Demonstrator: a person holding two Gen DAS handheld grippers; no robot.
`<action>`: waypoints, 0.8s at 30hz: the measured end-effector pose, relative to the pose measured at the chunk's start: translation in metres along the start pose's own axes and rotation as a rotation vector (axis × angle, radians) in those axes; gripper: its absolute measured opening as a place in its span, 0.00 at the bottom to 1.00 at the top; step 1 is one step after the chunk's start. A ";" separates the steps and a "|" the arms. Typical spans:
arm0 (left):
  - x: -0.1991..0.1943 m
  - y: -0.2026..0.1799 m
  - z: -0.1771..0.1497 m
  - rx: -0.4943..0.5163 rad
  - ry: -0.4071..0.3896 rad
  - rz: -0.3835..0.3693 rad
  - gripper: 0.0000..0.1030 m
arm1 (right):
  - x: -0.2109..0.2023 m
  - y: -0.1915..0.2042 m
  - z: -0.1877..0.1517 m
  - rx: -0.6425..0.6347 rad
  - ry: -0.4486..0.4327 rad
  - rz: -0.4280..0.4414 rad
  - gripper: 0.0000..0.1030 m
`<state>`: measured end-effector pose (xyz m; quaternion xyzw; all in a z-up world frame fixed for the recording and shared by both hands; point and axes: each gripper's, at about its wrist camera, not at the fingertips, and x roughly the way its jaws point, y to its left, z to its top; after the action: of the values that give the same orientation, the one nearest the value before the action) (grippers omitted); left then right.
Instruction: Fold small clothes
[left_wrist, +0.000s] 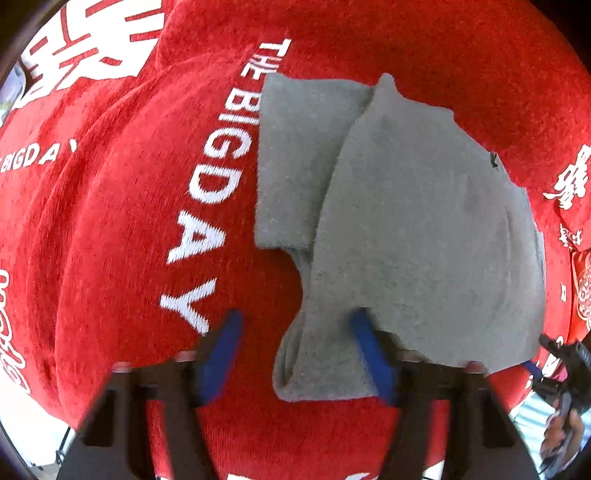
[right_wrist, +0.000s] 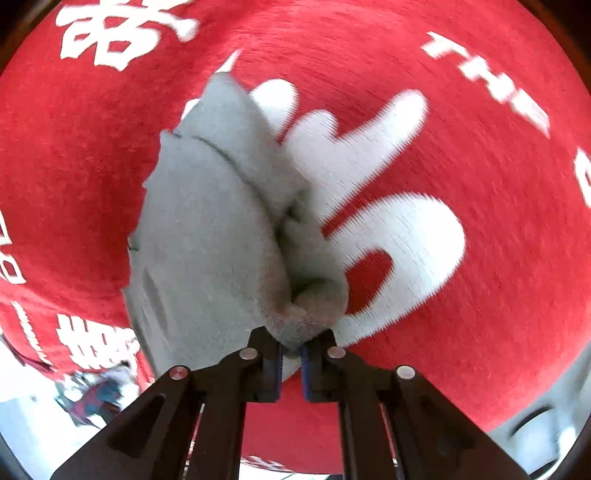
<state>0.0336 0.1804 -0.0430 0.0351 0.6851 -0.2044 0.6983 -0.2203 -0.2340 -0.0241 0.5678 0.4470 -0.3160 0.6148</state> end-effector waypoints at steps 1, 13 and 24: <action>0.000 -0.004 0.000 0.008 0.008 -0.021 0.14 | -0.004 0.012 -0.001 -0.075 -0.009 -0.033 0.08; -0.010 0.000 -0.021 0.091 -0.035 -0.015 0.09 | 0.005 0.012 -0.016 -0.275 0.035 -0.239 0.20; -0.065 0.005 -0.005 0.110 -0.128 0.029 0.09 | -0.022 0.081 -0.036 -0.517 0.004 -0.212 0.21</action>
<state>0.0318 0.2017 0.0191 0.0703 0.6263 -0.2334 0.7405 -0.1631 -0.1882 0.0311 0.3427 0.5711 -0.2526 0.7018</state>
